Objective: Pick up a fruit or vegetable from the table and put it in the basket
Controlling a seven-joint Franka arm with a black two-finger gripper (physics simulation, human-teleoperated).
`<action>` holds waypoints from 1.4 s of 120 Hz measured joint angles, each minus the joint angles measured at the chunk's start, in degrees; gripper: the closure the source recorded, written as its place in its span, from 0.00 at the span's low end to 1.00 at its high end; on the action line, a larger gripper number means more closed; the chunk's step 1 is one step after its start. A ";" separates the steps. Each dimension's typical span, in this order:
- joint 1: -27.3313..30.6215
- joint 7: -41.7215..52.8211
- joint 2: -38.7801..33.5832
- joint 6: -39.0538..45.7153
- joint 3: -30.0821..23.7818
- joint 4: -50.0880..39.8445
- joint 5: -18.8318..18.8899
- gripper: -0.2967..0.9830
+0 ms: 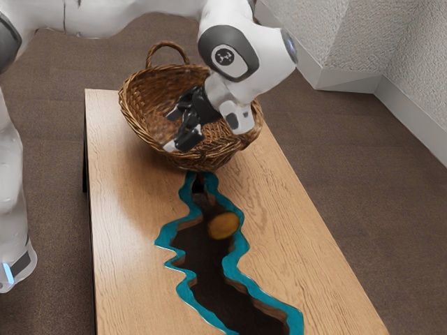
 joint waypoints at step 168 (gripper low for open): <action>1.00 -22.10 5.74 53.58 -0.89 -15.52 -13.94 0.23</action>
